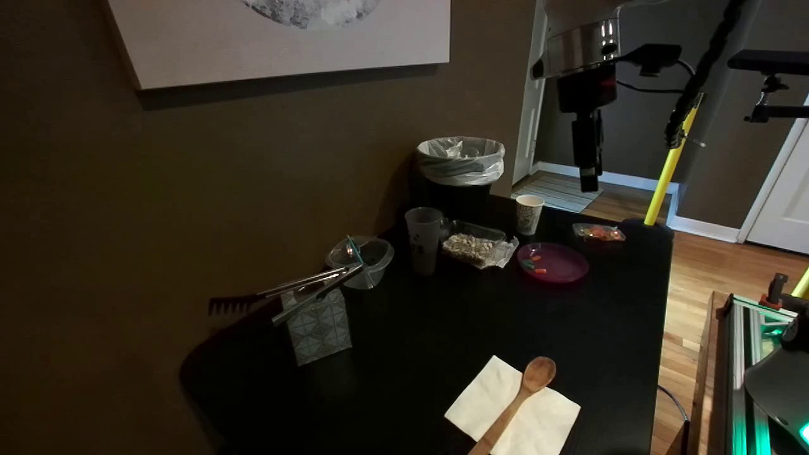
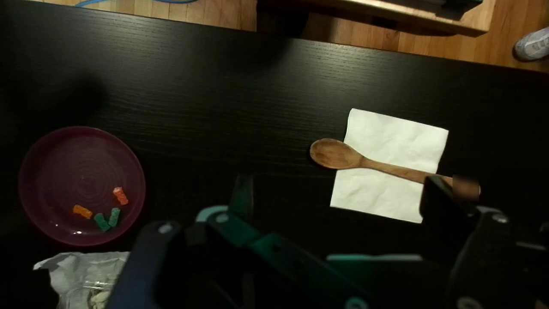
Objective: Put the clear container on the purple plate.
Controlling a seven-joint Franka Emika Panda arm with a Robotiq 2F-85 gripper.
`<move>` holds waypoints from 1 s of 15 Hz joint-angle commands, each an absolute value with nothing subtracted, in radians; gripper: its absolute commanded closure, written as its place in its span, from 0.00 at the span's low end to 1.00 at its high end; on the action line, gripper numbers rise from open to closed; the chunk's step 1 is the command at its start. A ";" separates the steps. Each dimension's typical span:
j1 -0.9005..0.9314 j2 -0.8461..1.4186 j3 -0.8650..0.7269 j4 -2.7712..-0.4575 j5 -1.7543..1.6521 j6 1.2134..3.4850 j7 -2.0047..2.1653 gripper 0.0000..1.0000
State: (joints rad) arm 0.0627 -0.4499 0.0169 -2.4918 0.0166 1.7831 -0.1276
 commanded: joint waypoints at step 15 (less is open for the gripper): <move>-0.016 0.150 -0.016 -1.965 -0.164 2.037 -0.146 0.00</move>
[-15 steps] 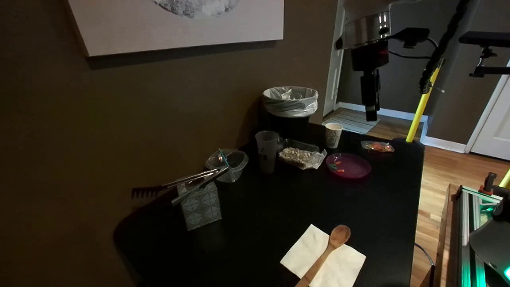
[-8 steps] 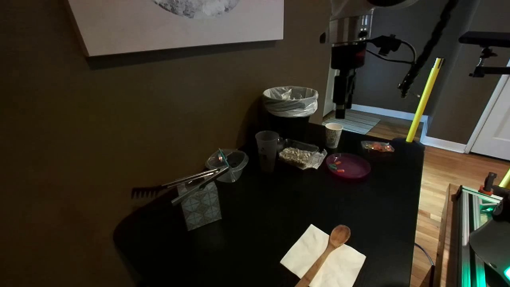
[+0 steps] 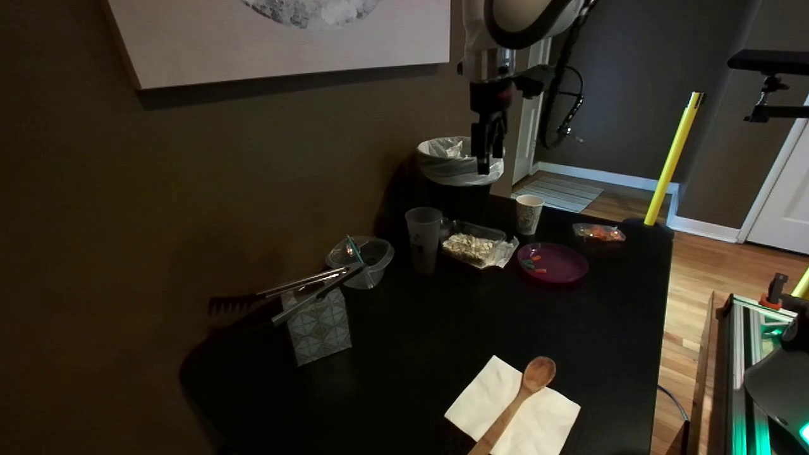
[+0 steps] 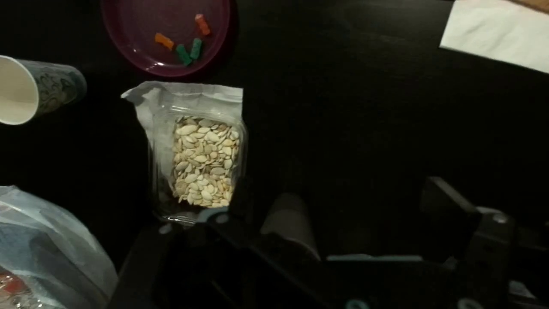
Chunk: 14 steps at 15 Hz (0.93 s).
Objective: Put the clear container on the purple plate.
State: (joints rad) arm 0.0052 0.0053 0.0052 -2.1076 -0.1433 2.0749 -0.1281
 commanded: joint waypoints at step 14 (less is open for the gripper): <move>-0.116 0.301 -0.041 -1.922 0.085 2.161 -0.180 0.00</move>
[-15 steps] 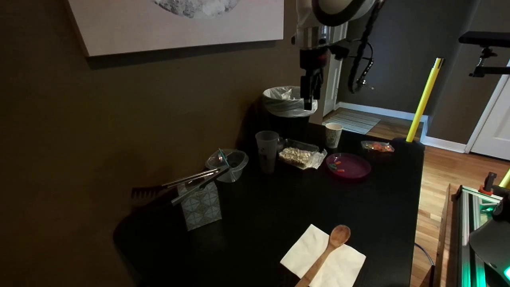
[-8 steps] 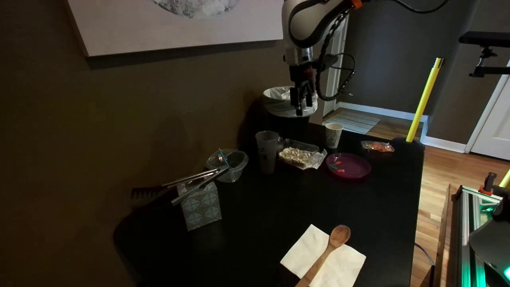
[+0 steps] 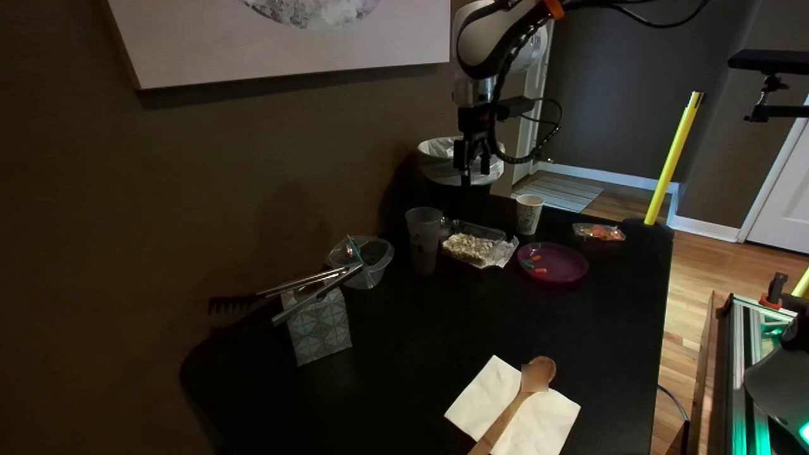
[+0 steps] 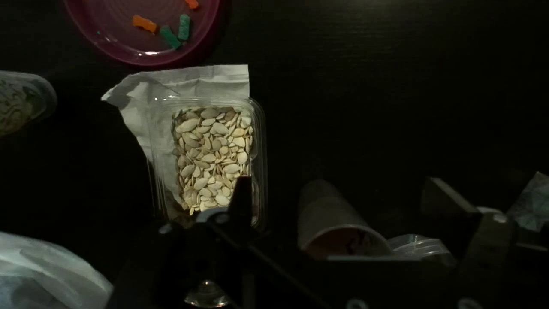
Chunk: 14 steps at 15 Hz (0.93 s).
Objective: Put the clear container on the purple plate.
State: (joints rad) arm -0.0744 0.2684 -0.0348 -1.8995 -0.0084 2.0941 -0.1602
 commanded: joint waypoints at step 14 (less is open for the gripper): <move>-0.183 0.372 -0.029 -1.992 0.151 2.373 -0.318 0.00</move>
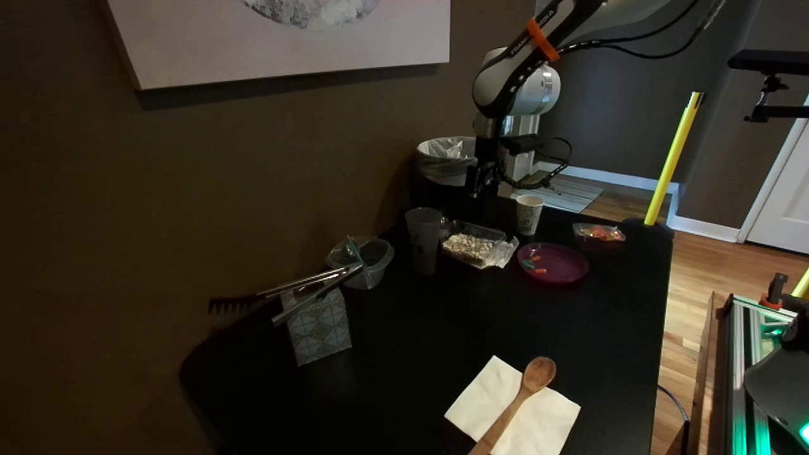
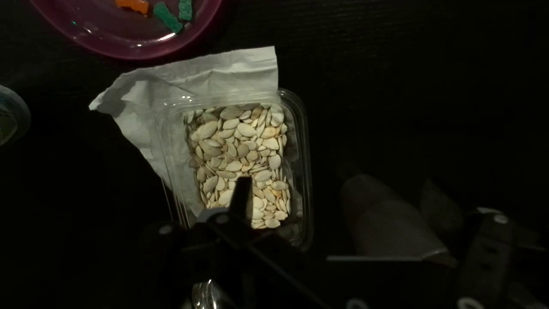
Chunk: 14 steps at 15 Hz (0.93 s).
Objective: Put the clear container on the purple plate.
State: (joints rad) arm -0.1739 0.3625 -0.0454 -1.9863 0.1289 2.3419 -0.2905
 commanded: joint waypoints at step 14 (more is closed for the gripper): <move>-0.213 0.619 0.023 -1.989 0.112 2.785 -0.327 0.11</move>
